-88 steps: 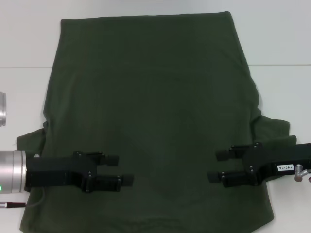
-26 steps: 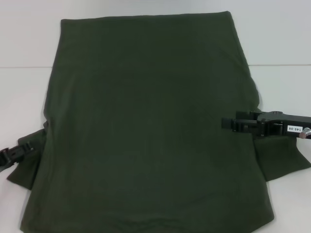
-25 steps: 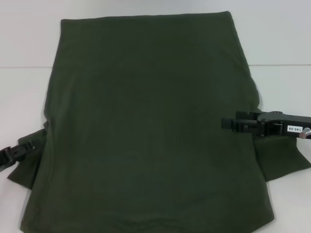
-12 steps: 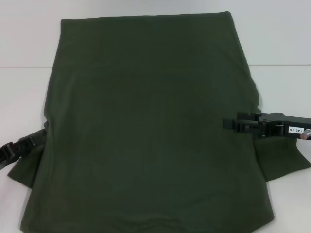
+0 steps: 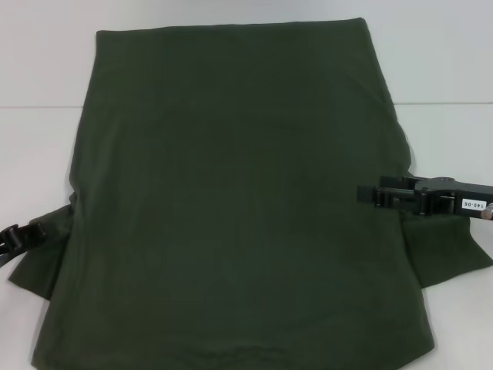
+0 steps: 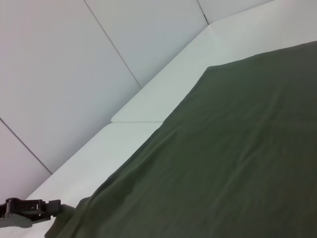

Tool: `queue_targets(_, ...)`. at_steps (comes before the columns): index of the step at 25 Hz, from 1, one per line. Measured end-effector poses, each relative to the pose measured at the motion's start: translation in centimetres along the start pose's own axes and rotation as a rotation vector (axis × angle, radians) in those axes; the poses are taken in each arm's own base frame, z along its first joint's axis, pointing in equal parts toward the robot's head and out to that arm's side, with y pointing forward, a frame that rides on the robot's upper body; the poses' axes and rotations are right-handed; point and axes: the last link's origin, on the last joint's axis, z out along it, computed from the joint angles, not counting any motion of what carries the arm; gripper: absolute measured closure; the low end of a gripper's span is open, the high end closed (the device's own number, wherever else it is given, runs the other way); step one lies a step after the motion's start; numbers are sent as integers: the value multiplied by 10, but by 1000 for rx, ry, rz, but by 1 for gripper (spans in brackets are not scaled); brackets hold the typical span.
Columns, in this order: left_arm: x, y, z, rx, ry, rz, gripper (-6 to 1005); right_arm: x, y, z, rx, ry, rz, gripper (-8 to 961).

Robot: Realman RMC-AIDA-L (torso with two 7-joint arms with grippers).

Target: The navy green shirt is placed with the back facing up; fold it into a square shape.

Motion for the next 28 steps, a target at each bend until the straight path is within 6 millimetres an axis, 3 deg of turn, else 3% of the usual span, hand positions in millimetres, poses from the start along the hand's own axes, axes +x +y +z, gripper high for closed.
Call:
queue_targets(1, 0, 0, 0, 1, 0, 0, 671, 0, 0, 0, 0, 0, 0, 118)
queue_targets(7, 0, -1, -1, 2, 1, 0, 896, 0, 0, 0, 2, 0, 0, 118)
queue_targets(28, 18, -6, -16, 60, -2, 4, 934, -2, -3, -4, 15, -20, 12, 117)
